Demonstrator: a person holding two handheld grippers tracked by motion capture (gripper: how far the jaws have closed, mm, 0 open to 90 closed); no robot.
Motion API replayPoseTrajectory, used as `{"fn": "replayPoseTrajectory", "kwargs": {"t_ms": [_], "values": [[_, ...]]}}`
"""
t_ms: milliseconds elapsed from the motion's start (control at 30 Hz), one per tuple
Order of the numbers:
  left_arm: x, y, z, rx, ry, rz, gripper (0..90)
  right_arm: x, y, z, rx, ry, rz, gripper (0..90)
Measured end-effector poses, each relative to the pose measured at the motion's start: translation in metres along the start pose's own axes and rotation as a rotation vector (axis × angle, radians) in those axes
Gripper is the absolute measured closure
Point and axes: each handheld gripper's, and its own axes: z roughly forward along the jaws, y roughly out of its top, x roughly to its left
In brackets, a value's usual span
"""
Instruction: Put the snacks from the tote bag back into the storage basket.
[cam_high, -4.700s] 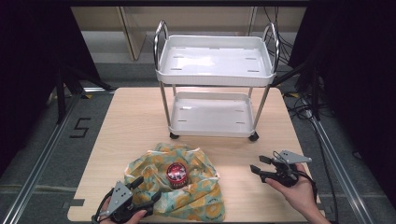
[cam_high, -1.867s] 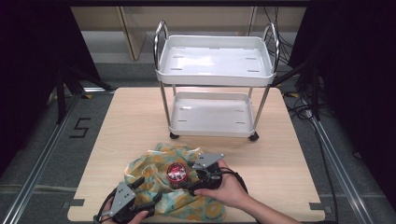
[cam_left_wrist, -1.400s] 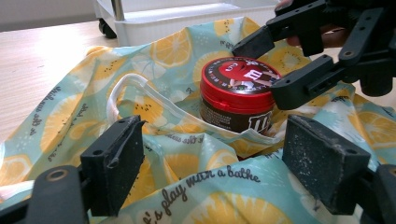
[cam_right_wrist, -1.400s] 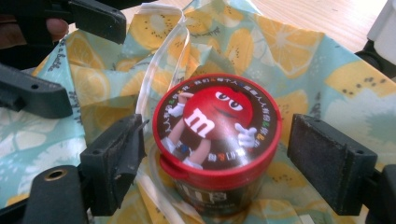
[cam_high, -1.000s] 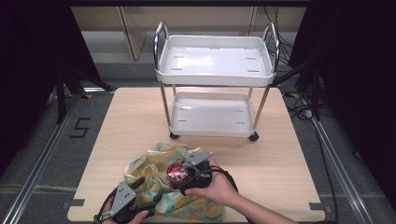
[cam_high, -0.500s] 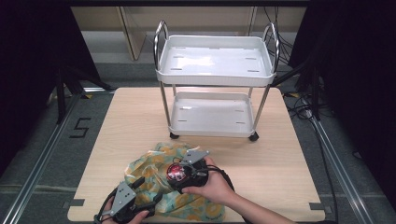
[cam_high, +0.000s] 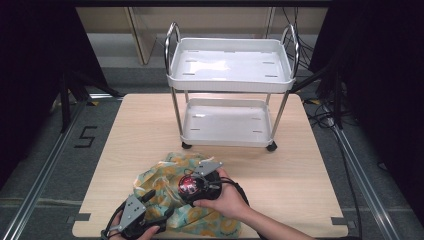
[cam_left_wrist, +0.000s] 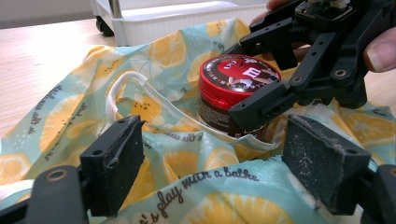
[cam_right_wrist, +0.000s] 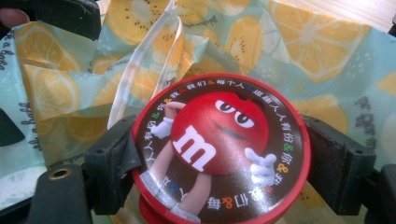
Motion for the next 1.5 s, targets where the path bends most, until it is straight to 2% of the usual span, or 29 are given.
{"fn": "replayPoseTrajectory", "kwargs": {"t_ms": [267,300,433,533,667,733,833,933,1000,1133,1233,1400,1433,1467,1500], "values": [[0.000,0.000,0.000,0.002,0.000,0.005,20.0,0.002,0.000,0.000,-0.027,-0.020,-0.005,26.0],[0.000,0.000,0.000,0.002,0.000,0.004,20.0,0.003,0.000,-0.001,-0.023,-0.020,0.007,26.1],[0.000,0.000,0.000,0.000,-0.002,0.005,20.0,0.006,-0.001,-0.001,-0.023,-0.042,-0.018,26.2],[0.001,0.000,-0.001,0.004,-0.002,0.010,20.0,0.008,-0.002,0.001,-0.045,-0.063,-0.022,26.4],[0.001,0.000,-0.001,0.003,-0.003,0.009,20.0,0.008,-0.001,-0.001,-0.033,-0.054,-0.017,26.5],[0.001,0.000,-0.001,0.003,-0.004,0.010,20.0,0.010,-0.002,0.000,-0.050,-0.060,-0.018,26.5],[0.000,0.000,-0.001,0.004,-0.004,0.009,20.0,0.011,-0.001,-0.002,-0.045,-0.052,-0.017,26.6],[0.001,0.000,-0.001,0.003,-0.004,0.012,20.0,0.011,0.000,-0.004,-0.045,-0.053,-0.034,26.6],[0.001,0.000,-0.001,0.005,-0.002,0.014,20.0,0.012,0.003,-0.007,-0.049,-0.053,-0.018,26.6],[0.000,0.000,-0.001,0.006,-0.001,0.010,20.0,0.011,0.006,-0.010,-0.064,-0.053,-0.019,26.6],[0.000,0.000,-0.001,0.006,0.000,0.008,20.0,0.011,0.011,-0.016,-0.085,-0.051,0.014,26.6],[0.001,0.000,-0.001,0.002,-0.005,0.010,20.0,0.011,0.018,-0.023,-0.104,-0.053,0.025,26.6],[0.001,0.000,-0.001,0.002,-0.005,0.010,19.9,0.010,0.019,-0.024,-0.111,-0.055,0.009,26.6],[0.001,0.000,-0.001,0.003,-0.004,0.013,19.9,0.011,0.020,-0.025,-0.107,-0.048,0.038,26.6],[0.001,0.000,-0.001,0.003,-0.004,0.013,19.9,0.011,0.020,-0.025,-0.107,-0.048,0.038,26.6]]}}
